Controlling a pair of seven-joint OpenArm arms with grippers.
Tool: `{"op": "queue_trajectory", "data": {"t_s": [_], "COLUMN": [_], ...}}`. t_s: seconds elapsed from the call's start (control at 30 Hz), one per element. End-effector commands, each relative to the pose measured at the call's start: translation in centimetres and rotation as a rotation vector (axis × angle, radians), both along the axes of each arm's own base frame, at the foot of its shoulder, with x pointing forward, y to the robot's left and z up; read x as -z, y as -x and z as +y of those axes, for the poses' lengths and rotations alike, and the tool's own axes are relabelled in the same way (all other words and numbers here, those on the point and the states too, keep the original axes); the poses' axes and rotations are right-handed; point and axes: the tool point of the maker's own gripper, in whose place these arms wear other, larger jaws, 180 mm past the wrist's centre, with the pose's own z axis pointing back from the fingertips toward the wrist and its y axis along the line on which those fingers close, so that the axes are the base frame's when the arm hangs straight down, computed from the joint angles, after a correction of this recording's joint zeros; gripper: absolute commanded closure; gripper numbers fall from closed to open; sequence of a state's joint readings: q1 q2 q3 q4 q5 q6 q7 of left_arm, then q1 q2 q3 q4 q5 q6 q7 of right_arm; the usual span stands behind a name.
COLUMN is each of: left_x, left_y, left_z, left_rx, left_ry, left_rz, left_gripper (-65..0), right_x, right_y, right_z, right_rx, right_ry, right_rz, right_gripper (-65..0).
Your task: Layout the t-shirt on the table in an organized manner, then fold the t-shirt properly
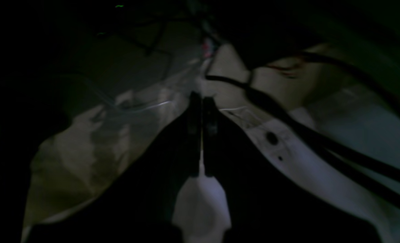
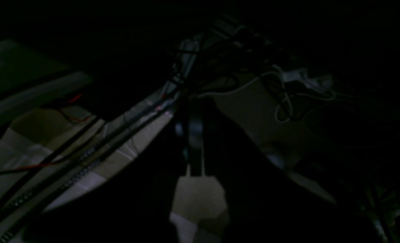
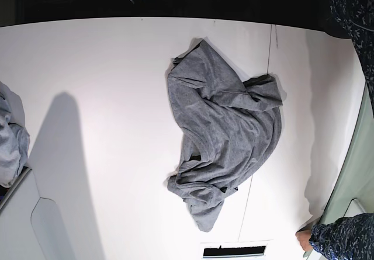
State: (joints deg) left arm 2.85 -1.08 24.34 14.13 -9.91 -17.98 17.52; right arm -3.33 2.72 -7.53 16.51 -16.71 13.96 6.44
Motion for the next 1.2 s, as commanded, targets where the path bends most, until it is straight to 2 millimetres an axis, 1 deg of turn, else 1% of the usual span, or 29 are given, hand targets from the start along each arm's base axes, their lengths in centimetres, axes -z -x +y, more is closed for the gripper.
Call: {"op": "queue_trajectory", "data": {"t_s": [0.0, 0.1, 0.43, 0.5, 0.6, 0.67, 0.77, 0.87, 1.03, 1.17], "left_x": [-0.2, -0.4, -0.3, -0.1, 0.6, 0.7, 0.7, 0.6, 0.6, 0.6], "left_y": [0.0, -0.1, -0.3, -0.6, -1.4, -2.0, -2.4, -2.3, -2.4, -2.8], "left_z": [-0.7, -1.4, -1.4, -0.8, 1.2, 1.9, 1.6, 1.0, 1.0, 0.9], "left_rx": [0.003, 0.002, -0.003, -0.009, -0.029, -0.037, -0.037, -0.033, -0.034, -0.041], "left_ry": [0.032, 0.073, 0.076, 0.038, -0.096, -0.141, -0.130, -0.097, -0.096, -0.089], "left_rz": [0.001, -0.004, -0.017, -0.029, -0.071, -0.094, -0.103, -0.097, -0.101, -0.125], "left_gripper": [-1.5, -1.5, -1.5, -1.5, -1.5, -1.5, -1.5, -1.5, -1.5, -1.5], "right_x": [-0.1, -0.1, -0.1, -0.1, -0.1, -0.1, -0.1, -0.1, -0.1, -0.1], "right_y": [0.0, 0.0, 0.0, 0.0, 0.0, 0.0, 0.0, -0.1, -0.1, -0.2], "right_z": [0.2, 0.2, 0.2, 0.2, 0.2, 0.2, 0.2, 0.2, 0.2, 0.3], "right_rx": [0.002, 0.003, 0.002, 0.002, 0.002, 0.002, 0.002, 0.003, 0.002, 0.003], "right_ry": [-0.018, -0.018, -0.018, -0.018, -0.018, -0.018, -0.018, -0.018, -0.017, -0.019], "right_rz": [-0.005, -0.005, -0.005, -0.005, -0.005, -0.005, -0.005, -0.006, -0.006, -0.010], "right_gripper": [0.0, 0.0, 0.0, 0.0, 0.0, 0.0, 0.0, 0.0, 0.0, 0.0]}}
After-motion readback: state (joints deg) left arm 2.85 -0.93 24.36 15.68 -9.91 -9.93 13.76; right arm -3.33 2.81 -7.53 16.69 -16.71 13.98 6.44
